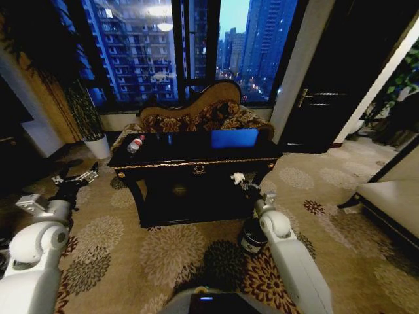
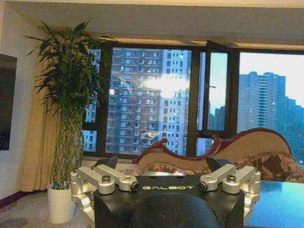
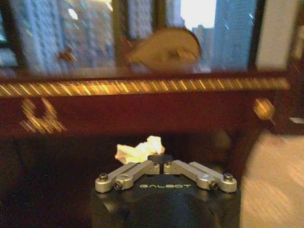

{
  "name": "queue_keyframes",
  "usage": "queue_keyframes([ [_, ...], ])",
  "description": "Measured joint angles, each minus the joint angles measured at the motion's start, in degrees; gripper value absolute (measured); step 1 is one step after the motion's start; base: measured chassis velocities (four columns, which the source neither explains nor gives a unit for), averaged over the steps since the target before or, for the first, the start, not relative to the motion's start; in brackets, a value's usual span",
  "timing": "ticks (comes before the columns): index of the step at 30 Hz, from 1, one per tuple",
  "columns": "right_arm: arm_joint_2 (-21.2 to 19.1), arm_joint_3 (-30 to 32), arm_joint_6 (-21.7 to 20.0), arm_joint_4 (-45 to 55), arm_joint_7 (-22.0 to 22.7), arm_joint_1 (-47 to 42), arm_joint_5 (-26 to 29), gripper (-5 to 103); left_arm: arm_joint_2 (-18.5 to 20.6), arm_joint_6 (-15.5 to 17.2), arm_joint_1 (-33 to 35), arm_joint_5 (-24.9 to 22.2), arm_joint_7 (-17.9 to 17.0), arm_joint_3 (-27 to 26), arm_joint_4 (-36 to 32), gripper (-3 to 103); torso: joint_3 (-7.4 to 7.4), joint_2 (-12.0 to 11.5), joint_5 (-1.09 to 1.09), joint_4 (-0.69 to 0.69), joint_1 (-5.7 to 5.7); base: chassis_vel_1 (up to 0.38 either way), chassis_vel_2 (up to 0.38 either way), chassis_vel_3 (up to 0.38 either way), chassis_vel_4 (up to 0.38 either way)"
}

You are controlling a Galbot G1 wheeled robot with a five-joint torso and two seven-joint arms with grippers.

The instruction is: Move to the front of the table and place the trash on the table into the trash bin.

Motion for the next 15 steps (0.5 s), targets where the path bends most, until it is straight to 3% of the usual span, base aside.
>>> queue_keyframes([
  [5,0.0,1.7,1.7,-10.5,0.0,2.6,-2.8,0,0.0,-0.1,0.0,0.0,0.0,-0.1,0.0,100,-0.02,0.0,0.00,0.02,-0.04,0.000,0.000,0.000,0.000],
  [11,-0.9,3.3,7.7,-29.6,0.0,9.2,-12.4,0,0.3,-0.4,0.2,-0.2,0.1,-0.5,0.2,100,-0.01,0.0,0.00,0.01,-0.02,0.000,0.000,0.000,0.000],
  [15,-1.2,3.8,8.4,-37.0,0.0,11.0,-17.3,0,0.1,-1.1,0.3,-0.2,0.2,-0.5,0.4,100,-0.01,0.0,0.00,0.02,-0.03,0.000,0.000,0.000,0.000],
])
